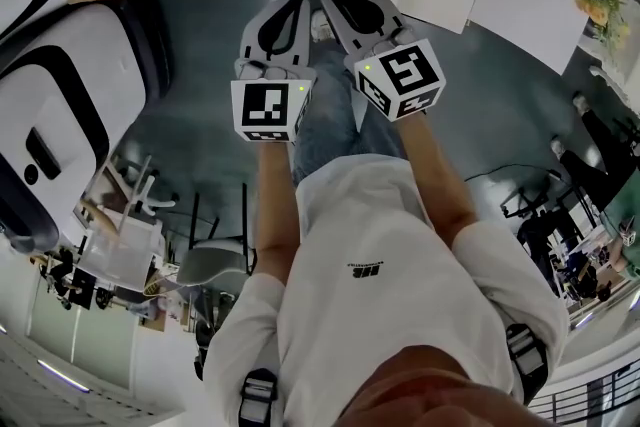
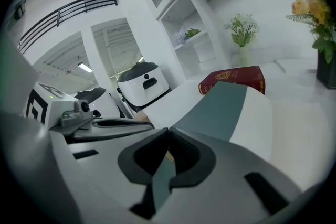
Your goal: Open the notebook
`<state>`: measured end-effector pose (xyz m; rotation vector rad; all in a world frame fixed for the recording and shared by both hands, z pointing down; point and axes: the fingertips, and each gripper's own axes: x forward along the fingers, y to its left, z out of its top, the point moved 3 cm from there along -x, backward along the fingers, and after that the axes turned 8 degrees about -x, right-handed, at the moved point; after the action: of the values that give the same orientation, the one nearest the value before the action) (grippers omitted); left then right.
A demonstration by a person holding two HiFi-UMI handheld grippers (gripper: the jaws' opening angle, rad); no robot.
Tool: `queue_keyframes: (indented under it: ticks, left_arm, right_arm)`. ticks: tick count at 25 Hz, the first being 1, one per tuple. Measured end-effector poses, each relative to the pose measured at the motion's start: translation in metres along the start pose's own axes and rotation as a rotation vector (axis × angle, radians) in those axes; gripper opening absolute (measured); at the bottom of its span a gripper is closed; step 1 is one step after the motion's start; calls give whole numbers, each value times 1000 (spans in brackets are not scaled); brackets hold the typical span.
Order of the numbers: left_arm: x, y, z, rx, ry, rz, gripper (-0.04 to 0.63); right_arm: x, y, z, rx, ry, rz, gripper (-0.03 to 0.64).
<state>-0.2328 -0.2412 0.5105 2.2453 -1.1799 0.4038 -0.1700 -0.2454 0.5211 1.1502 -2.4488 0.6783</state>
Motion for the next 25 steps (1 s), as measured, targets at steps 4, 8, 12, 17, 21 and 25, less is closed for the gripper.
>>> queue_keyframes:
  ticks: [4,8,12,17,21,25]
  left_arm:
    - [2,5,-1,-6,5,12,0]
    - [4,8,-2,-16,-1,29,0]
    - [6,10,-5,-22,2,37,0]
    - [7,16,-9,-31,7,45,0]
    - [7,21,-11,-34,8,50,0]
    - [6,25,-11,-37,6,53,0]
  right_arm:
    - [8,1,-3,4,16,8,6]
    - [14,-1,-10,6,31,18,6]
    - [20,-4,-16,9,41,23,6]
    - [28,-5,-22,10,64,23,6]
    - [34,-5,-26,3,87,17,6]
    - [37,-5,-30,-1,103,10,6]
